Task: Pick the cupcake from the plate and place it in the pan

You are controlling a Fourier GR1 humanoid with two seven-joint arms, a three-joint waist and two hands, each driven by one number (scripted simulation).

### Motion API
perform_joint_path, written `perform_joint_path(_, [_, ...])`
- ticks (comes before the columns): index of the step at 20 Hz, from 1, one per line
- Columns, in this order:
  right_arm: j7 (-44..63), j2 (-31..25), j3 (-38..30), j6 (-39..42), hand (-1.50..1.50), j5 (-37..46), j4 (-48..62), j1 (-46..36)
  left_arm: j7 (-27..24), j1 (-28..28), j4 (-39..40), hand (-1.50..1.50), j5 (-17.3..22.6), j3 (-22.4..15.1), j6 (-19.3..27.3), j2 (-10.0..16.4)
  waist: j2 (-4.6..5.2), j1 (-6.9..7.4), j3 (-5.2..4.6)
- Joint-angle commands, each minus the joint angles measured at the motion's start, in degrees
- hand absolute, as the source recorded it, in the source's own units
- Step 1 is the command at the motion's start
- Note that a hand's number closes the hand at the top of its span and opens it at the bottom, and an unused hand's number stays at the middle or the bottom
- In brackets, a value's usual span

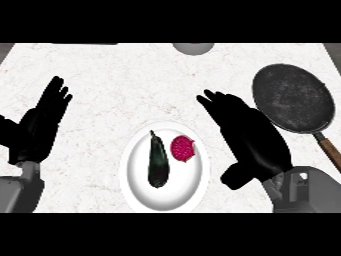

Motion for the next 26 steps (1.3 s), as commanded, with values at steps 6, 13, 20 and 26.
perform_joint_path(6, [11.77, 12.25, 4.29, 16.26, -1.50, -2.92, 8.44, -5.96, -0.89, 3.90, -2.41, 0.00, -1.18, 0.90, -0.62, -0.49, -0.05, -0.53, 0.11])
perform_joint_path(13, [16.37, 10.69, 9.13, 22.47, -1.50, 4.17, 4.37, -4.25, 0.94, 0.67, -0.50, 0.00, -1.50, 1.86, -1.11, -1.02, -0.14, -1.24, 0.11])
perform_joint_path(20, [23.91, 22.18, 8.70, 26.48, -1.50, 8.14, 5.57, -8.04, 0.94, -1.65, 1.01, 0.00, -2.48, 2.91, -1.05, -1.91, -0.10, -1.41, 0.10])
perform_joint_path(26, [16.41, 26.59, 4.68, 25.49, -1.50, 12.63, 17.66, -9.87, 0.26, 1.61, -1.37, 0.00, -3.33, 2.32, -1.22, -4.22, -0.01, -0.89, 0.12])
